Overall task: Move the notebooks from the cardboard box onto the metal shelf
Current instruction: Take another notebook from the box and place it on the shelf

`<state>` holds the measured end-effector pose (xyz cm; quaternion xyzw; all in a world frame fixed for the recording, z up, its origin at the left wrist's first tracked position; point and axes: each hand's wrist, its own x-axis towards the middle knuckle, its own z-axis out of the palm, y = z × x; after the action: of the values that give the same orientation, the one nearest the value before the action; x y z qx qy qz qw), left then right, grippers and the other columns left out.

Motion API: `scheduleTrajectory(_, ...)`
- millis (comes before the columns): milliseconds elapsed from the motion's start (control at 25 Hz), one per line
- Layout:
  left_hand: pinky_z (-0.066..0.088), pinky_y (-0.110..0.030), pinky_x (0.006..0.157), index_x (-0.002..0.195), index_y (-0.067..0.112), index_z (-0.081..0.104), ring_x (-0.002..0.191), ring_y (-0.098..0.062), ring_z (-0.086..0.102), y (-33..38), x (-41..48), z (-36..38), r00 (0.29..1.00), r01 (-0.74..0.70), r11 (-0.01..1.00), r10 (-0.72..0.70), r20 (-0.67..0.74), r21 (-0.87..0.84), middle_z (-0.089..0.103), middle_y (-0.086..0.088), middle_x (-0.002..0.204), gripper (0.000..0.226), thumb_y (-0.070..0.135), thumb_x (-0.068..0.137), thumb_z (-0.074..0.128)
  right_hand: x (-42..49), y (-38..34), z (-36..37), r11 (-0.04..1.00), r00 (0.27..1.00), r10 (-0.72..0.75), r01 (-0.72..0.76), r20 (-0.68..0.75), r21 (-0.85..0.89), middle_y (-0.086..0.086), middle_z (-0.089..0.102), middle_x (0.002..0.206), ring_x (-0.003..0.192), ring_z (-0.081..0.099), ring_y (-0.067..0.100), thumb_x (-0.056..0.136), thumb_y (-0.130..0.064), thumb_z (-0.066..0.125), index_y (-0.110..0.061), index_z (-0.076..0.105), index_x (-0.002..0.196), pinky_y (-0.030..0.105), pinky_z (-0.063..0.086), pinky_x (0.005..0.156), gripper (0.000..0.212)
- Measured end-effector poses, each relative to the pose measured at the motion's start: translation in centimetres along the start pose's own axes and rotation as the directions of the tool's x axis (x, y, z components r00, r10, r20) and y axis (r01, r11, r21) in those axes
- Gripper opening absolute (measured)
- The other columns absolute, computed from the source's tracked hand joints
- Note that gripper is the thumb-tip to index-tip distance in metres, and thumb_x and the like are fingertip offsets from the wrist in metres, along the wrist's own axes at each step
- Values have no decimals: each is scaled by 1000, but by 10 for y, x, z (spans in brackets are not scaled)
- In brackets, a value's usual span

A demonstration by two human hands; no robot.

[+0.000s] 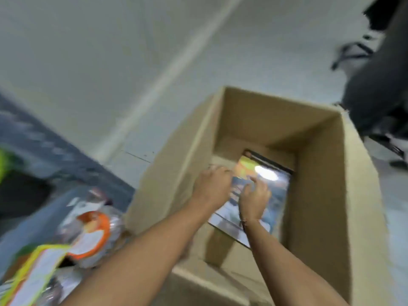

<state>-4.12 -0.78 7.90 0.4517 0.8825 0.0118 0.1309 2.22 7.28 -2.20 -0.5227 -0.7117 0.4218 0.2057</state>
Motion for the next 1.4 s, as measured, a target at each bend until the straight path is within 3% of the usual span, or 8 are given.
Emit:
scheduleTrajectory(160,44,-35,99,118,10,55,118,-28,53,-8,45,143,915,137,990,-144,377,47,60,-12,123,35,12,84,52,20,116,10,778,814,579,-570,-53,-264,21,31,146,134,28,37,86,-28,63,1,33,137,45,28,112,66)
scheduleTrajectory(240,44,-38,103,128,9,45,122,-31,50,-13,52,181,834,368,927,-292,468,-78,54,-15,131,46,17,84,54,20,142,11,703,745,662,-655,-82,-278,19,32,141,128,31,39,81,-36,68,2,32,136,48,35,107,76)
scheduleTrajectory(440,39,-41,102,127,6,42,120,-34,51,5,74,205,693,703,669,-566,447,-241,54,-18,130,43,22,90,55,28,162,11,768,794,604,-602,-63,-218,18,43,134,121,39,38,82,-32,69,-2,49,125,46,39,104,57)
scheduleTrajectory(840,48,-37,92,109,-2,62,114,-34,56,10,58,138,793,580,785,-484,369,-218,61,-21,122,25,4,85,59,19,106,-9,817,799,538,-573,-270,-67,19,45,134,127,38,35,87,-4,57,-1,49,119,46,29,105,33)
scheduleTrajectory(1000,48,-38,93,110,-1,64,113,-35,57,14,21,63,859,511,804,-493,140,-306,62,-21,120,26,-1,86,53,-2,45,-31,897,850,438,-434,-294,82,20,47,131,124,41,36,87,-5,57,0,51,121,47,29,107,34)
scheduleTrajectory(1120,44,-38,90,104,3,63,107,-35,55,5,-42,-19,850,344,813,-482,-211,-469,60,-19,113,25,-4,83,53,-42,-32,-55,953,916,200,-98,-349,288,29,46,127,120,43,40,86,-4,60,9,48,122,36,30,104,40)
scheduleTrajectory(1280,39,-35,91,119,6,59,105,-35,55,-11,-149,-125,543,116,871,-459,-703,-478,58,-17,115,37,-2,82,60,-111,-142,-90,734,851,-144,434,-505,523,20,48,108,107,50,25,84,-10,65,1,51,114,-1,34,89,36)
scheduleTrajectory(1400,42,-35,85,123,0,59,94,-36,61,-31,-249,-199,149,170,922,-374,-916,-348,61,-21,105,39,3,84,60,-176,-235,-107,436,820,-327,573,-470,695,13,53,113,105,56,31,84,-29,66,-19,52,111,33,49,94,31)
